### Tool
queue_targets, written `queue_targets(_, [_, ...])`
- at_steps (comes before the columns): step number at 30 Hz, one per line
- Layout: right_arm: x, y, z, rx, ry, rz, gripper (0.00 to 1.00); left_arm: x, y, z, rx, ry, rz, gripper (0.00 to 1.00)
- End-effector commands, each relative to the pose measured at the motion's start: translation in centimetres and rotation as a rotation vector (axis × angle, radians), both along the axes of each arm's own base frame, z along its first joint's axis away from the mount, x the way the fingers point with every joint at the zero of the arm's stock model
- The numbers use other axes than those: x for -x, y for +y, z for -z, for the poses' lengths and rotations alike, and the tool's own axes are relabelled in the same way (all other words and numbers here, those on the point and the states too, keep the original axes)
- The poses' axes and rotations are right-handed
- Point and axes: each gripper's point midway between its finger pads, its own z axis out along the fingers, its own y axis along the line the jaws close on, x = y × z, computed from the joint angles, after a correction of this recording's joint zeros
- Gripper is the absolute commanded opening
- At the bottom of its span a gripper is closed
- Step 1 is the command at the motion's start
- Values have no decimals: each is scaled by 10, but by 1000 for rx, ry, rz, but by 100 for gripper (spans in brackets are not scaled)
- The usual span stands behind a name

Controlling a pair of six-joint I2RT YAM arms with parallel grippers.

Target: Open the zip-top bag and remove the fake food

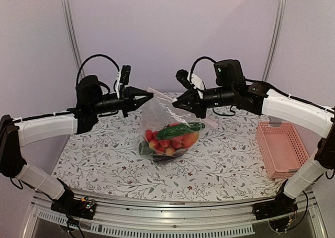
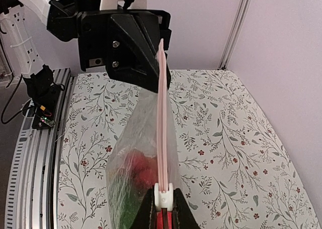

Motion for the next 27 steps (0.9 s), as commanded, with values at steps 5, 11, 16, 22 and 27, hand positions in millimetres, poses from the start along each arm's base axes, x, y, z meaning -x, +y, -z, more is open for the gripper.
queue_targets(5, [-3,-37,30,80,93,108,0,-29,42,-41,110,-82,-182,0])
queue_targets(11, [-1,-50,38,87,113,139,0,-40,57,-43,126,-75,-232,0])
queue_targets(16, [-1,-61,46,94,138,184,0,-48,69,-46,142,-70,-273,0])
queue_targets(22, [7,-73,55,96,173,218,0,-58,81,-47,156,-63,-307,0])
queue_targets(27, [14,-84,68,111,202,246,0,-62,86,-46,164,-57,-315,0])
